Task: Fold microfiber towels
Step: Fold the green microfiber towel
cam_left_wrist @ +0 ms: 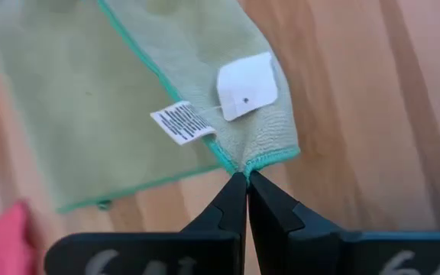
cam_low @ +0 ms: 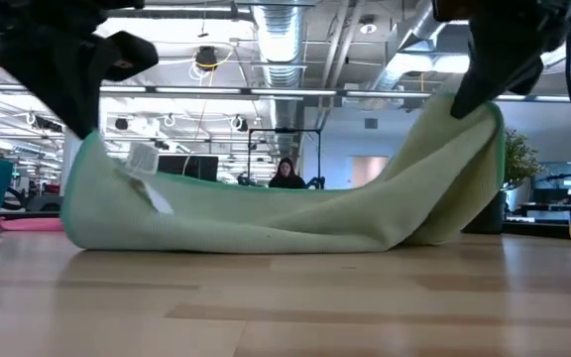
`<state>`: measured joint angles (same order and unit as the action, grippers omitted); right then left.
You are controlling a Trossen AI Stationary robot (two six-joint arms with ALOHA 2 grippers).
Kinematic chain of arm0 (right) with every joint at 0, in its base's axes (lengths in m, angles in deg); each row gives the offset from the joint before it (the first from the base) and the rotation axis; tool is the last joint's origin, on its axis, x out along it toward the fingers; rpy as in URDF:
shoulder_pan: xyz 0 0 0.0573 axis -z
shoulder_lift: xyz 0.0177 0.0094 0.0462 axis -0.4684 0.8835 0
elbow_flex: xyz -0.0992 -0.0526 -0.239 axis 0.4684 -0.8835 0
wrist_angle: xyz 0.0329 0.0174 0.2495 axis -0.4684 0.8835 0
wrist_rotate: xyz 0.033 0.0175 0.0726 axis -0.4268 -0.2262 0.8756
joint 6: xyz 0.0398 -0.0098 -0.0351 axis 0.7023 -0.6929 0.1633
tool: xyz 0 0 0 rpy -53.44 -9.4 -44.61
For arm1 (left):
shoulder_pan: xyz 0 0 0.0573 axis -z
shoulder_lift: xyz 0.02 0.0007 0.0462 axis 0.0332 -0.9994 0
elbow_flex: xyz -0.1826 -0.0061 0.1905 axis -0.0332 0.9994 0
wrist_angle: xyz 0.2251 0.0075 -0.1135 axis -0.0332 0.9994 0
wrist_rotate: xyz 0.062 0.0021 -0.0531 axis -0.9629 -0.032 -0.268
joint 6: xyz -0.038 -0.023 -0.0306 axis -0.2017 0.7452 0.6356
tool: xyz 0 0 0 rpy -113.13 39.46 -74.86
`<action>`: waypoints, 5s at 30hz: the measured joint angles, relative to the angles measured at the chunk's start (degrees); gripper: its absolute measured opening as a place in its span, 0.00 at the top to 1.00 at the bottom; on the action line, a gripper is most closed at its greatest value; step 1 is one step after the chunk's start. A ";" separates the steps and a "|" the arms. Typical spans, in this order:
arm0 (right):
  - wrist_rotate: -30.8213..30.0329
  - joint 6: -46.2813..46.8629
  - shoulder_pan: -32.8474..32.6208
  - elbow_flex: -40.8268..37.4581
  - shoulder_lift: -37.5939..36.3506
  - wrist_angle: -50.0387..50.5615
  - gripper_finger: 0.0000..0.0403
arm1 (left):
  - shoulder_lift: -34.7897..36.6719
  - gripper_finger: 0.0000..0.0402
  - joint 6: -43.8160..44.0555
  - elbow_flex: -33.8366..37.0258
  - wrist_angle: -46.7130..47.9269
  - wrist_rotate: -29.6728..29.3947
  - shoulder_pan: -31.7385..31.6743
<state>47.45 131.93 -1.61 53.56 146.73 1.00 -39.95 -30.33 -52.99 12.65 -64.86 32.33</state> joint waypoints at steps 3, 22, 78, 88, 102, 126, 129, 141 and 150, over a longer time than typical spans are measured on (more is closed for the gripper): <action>1.97 0.10 0.00 -1.00 0.00 -0.36 0.98 | -1.43 1.00 2.40 0.00 -0.29 0.39 0.91; -5.89 -3.51 8.84 -1.66 7.55 1.13 0.98 | -2.13 1.00 6.94 0.02 4.14 -18.71 -6.98; -9.68 -7.57 18.96 -1.60 4.33 2.98 0.79 | -2.04 0.76 14.18 -0.01 7.89 -26.13 -22.56; -6.75 -7.99 21.64 -1.44 4.33 3.12 0.55 | -2.04 0.64 12.34 -0.02 7.06 -22.91 -21.83; 9.17 -35.40 9.94 0.17 5.84 -0.87 0.49 | -2.04 0.64 11.34 -0.02 4.61 -18.62 -9.72; -3.20 -37.11 6.80 0.92 16.26 -2.73 0.55 | -2.08 0.64 -2.62 7.09 -13.82 -9.06 -7.91; -3.06 -36.96 6.78 0.92 16.26 -2.73 0.55 | -2.08 0.64 -3.75 8.80 -17.05 -8.32 -7.78; -3.06 -36.05 6.79 0.92 16.26 -2.86 0.56 | -2.11 0.64 -2.49 14.75 -21.49 -6.90 -7.93; -3.05 -36.01 6.80 0.90 16.26 -3.09 0.56 | -7.09 0.64 -3.62 15.30 -25.47 -5.06 -9.01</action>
<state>44.40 95.92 5.19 54.46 162.99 -2.09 -47.04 -33.95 -37.69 -12.82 -69.92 23.33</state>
